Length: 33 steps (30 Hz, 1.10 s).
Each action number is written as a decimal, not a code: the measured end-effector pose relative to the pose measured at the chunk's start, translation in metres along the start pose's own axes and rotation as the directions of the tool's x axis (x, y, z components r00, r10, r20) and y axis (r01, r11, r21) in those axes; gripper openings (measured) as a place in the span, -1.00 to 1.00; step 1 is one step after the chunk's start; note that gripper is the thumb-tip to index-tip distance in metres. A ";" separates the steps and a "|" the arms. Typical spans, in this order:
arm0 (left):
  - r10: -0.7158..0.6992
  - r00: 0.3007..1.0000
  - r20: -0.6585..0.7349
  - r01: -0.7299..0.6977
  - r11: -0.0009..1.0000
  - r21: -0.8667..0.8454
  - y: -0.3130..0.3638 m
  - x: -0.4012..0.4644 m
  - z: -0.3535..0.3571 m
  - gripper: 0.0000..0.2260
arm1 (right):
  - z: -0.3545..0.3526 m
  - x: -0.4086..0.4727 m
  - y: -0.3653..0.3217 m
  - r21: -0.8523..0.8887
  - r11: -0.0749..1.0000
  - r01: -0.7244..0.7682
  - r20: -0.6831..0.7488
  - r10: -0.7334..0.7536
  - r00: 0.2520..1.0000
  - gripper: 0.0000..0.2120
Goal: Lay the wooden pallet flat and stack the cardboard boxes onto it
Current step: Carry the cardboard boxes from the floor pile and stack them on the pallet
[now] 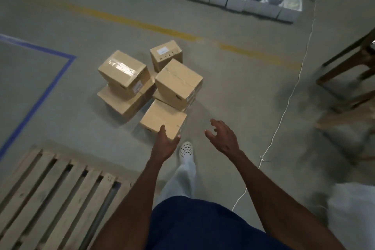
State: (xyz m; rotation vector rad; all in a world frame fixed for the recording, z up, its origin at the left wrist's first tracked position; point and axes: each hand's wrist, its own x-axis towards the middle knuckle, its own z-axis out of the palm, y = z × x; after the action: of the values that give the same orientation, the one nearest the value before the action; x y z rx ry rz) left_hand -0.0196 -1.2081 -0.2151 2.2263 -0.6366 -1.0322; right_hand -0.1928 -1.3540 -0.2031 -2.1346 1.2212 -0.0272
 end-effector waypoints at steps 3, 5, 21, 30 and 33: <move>-0.044 0.998 0.043 0.046 0.999 -0.026 0.030 0.051 -0.002 -0.21 | -0.020 0.057 -0.001 -0.007 1.000 -0.013 0.031 0.013 0.999 -0.51; -0.047 0.998 0.052 0.049 0.998 -0.038 0.053 0.082 -0.008 -0.22 | -0.036 0.095 -0.003 -0.015 1.000 -0.009 0.037 0.009 0.999 -0.51; -0.176 0.984 -0.036 0.178 0.982 0.056 0.188 0.281 -0.014 -0.36 | -0.138 0.385 -0.002 -0.115 0.976 0.187 0.195 -0.162 0.967 -0.65; -0.420 0.883 -0.211 0.404 0.907 -0.118 0.267 0.332 0.015 -0.35 | -0.169 0.536 0.003 -0.158 0.896 0.415 0.510 -0.286 0.811 -0.66; -0.474 0.842 -0.256 0.433 0.878 -0.201 0.278 0.347 0.021 -0.39 | -0.164 0.565 -0.006 -0.137 0.869 0.475 0.576 -0.320 0.753 -0.65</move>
State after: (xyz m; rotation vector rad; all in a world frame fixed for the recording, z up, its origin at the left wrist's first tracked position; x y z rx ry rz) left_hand 0.1191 -1.6313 -0.2116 2.3984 0.1082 -0.8894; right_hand 0.0747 -1.8765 -0.2394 -2.3785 0.4351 0.5546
